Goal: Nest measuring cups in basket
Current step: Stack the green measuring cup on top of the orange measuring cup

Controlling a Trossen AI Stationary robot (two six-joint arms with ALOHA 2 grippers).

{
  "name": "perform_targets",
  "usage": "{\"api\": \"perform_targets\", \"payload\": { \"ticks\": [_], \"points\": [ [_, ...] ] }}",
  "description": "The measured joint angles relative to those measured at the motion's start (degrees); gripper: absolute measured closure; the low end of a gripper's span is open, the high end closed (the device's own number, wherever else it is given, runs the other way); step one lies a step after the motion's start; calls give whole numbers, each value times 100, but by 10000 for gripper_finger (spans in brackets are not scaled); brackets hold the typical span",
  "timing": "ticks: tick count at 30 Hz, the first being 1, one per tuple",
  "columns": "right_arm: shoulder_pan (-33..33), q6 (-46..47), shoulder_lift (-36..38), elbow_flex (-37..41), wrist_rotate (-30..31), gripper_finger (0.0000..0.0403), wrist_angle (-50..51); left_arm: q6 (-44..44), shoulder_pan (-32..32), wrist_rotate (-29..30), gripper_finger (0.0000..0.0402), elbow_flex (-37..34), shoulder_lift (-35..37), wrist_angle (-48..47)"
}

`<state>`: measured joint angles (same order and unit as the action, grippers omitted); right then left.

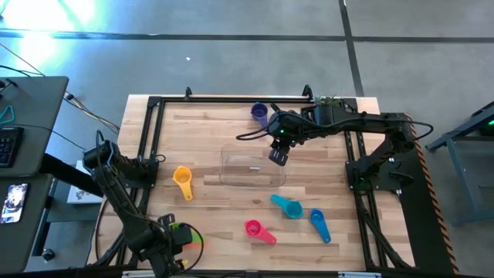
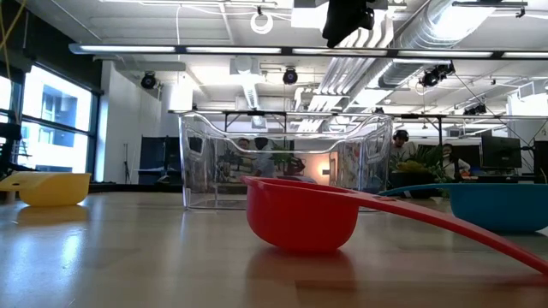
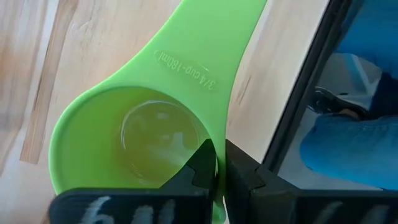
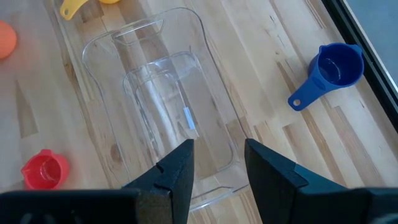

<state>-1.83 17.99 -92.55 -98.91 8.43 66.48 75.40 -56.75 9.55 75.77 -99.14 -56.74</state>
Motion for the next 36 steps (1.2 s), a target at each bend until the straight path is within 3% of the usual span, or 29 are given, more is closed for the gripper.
{"api": "perform_targets", "payload": {
  "ticks": [36],
  "points": [
    [223, -25, 0, 0, -2, 268, 2, -104, 13, -152, 394, -2, -506, 32]
  ]
}}
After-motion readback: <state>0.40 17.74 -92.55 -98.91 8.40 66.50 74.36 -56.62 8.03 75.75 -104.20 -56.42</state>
